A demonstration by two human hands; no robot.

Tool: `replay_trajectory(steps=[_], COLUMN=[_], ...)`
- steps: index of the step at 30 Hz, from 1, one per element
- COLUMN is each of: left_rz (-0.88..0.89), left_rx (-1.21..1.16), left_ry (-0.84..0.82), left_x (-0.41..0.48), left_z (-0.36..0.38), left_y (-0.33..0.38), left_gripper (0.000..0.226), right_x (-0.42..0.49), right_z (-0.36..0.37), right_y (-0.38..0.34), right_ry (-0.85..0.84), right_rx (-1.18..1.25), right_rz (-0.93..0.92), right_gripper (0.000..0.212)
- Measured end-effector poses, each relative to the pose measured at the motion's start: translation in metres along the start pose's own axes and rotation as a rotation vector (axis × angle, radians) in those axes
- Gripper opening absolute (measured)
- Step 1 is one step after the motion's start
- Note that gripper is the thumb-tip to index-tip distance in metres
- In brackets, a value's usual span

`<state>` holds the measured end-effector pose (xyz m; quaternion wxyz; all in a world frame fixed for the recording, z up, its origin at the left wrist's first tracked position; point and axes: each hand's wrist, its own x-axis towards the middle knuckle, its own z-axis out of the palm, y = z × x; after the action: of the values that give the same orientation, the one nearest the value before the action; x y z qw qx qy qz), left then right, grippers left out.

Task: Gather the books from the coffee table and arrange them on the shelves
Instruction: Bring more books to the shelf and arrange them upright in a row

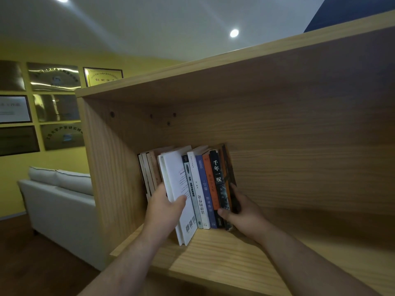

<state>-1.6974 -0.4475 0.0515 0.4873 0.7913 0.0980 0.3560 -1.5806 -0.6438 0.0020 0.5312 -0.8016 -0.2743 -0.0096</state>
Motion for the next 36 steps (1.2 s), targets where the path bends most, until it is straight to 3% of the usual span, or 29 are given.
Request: replay_trajectory(steps=[8, 16, 19, 22, 24, 27, 29, 32, 34, 36], left_rz=[0.014, -0.054, -0.086, -0.135, -0.174, -0.205, -0.166, -0.039, 0.03, 0.076], left_rx=[-0.002, -0.243, -0.313, -0.397, -0.489, -0.594, -0.511, -0.08, 0.328, 0.565], left_ry=[0.072, 0.131, 0.068, -0.076, -0.211, -0.38, -0.425, -0.468, -0.561, -0.633], left_x=[-0.024, -0.048, -0.054, -0.054, -0.054, -0.053, -0.053, -0.054, -0.052, -0.049], left_z=[-0.042, -0.085, -0.084, -0.075, -0.064, -0.038, -0.022, -0.009, -0.007, -0.006], left_y=[-0.005, -0.002, 0.008, 0.018, 0.027, 0.039, 0.044, 0.025, 0.002, -0.014], left_gripper=[0.024, 0.019, 0.02, 0.022, 0.026, 0.035, 0.037, 0.021, 0.036, 0.062], right_x=[0.004, -0.005, -0.019, -0.039, -0.054, -0.073, -0.084, -0.101, -0.107, -0.107], right_z=[-0.001, 0.002, 0.0, -0.009, -0.017, -0.033, -0.048, -0.071, -0.085, -0.094], right_y=[0.004, -0.007, -0.017, -0.045, -0.068, -0.076, -0.073, -0.061, -0.05, -0.041], right_ry=[-0.01, -0.061, -0.021, 0.131, 0.022, -0.159, -0.115, 0.048, 0.183, 0.33], right_rx=[-0.026, -0.144, -0.069, 0.106, 0.284, 0.487, 0.515, 0.523, 0.48, 0.459], right_rz=[-0.009, 0.0, -0.052, -0.121, -0.129, -0.012, 0.037, 0.072, 0.072, 0.081], right_gripper=[0.114, 0.094, 0.072, 0.038, 0.025, 0.033, 0.03, 0.026, 0.025, 0.02])
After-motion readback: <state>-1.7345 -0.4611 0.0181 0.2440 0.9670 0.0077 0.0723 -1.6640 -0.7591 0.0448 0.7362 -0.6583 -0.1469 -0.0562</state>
